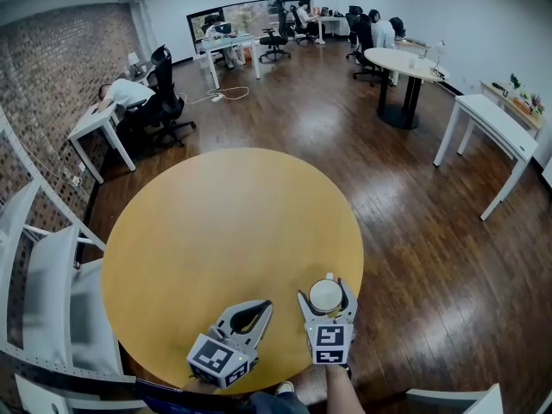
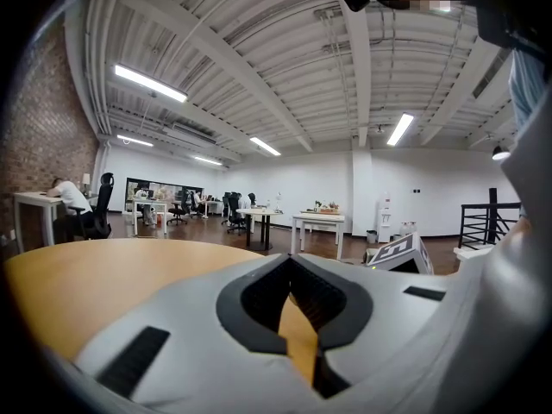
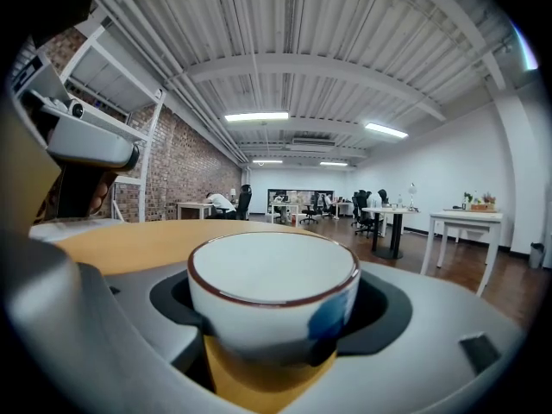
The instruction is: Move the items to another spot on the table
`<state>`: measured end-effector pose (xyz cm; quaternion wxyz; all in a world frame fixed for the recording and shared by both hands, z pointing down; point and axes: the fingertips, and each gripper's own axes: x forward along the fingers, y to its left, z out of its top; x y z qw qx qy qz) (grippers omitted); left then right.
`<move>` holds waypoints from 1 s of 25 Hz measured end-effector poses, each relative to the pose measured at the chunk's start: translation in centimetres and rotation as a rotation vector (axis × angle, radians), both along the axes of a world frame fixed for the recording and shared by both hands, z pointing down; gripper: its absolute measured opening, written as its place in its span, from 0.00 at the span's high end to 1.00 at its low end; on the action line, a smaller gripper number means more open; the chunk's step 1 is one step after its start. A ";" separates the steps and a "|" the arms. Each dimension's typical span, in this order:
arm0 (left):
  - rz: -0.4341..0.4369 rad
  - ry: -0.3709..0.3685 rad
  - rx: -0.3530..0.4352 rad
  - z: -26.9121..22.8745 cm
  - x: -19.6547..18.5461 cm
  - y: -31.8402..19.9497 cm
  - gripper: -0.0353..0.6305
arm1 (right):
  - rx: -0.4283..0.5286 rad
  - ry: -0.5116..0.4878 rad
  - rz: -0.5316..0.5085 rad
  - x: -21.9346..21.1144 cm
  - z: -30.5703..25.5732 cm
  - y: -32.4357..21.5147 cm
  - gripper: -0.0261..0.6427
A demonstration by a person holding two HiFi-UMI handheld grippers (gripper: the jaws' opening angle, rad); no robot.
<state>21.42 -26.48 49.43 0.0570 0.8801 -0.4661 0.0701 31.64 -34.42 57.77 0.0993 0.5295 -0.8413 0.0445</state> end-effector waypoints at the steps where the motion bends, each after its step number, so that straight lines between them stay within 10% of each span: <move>1: -0.005 0.001 -0.002 -0.2 -0.1 0.3 0.94 | 0.007 -0.002 -0.002 -0.1 -0.7 0.2 0.35; 25: -0.077 0.086 0.046 -6.3 -8.5 4.8 0.94 | 0.150 0.004 -0.097 -9.1 -13.5 5.7 0.35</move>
